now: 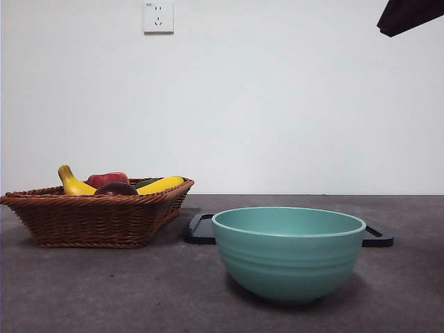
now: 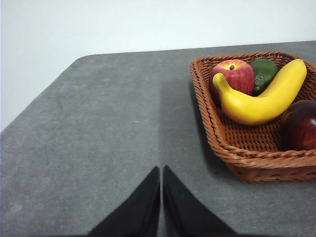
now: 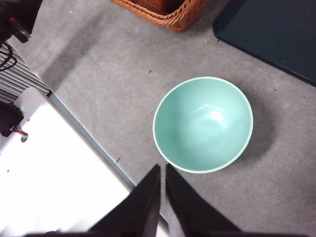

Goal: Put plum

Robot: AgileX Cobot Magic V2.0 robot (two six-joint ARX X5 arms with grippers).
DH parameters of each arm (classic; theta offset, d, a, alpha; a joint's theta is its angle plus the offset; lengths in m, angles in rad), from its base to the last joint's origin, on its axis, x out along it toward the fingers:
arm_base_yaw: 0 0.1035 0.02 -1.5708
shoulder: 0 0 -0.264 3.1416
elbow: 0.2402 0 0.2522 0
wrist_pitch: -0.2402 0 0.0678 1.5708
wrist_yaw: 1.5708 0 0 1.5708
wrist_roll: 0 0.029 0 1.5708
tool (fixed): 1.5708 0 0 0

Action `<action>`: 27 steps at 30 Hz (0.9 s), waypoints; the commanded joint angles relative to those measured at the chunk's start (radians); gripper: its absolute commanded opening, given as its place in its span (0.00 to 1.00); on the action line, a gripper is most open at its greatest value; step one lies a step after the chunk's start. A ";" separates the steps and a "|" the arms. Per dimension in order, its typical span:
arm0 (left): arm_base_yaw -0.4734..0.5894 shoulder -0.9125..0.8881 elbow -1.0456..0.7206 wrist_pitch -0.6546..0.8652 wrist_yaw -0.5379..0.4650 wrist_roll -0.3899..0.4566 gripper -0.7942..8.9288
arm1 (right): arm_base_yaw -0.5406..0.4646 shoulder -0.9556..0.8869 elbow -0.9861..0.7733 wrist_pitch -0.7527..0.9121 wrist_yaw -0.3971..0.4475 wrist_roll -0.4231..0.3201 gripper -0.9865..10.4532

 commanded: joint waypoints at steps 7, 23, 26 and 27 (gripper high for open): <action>0.001 -0.002 -0.021 -0.006 0.000 -0.011 0.09 | 0.007 0.007 0.018 0.010 0.000 -0.014 0.09; 0.001 -0.002 -0.021 -0.006 0.000 -0.011 0.09 | 0.007 0.007 0.018 0.016 0.000 -0.014 0.09; 0.001 -0.002 -0.021 -0.006 0.000 -0.011 0.09 | 0.007 0.006 0.018 0.037 0.000 -0.014 0.09; 0.001 -0.002 -0.021 -0.006 0.000 -0.011 0.09 | 0.007 0.006 0.018 0.040 0.000 -0.014 0.09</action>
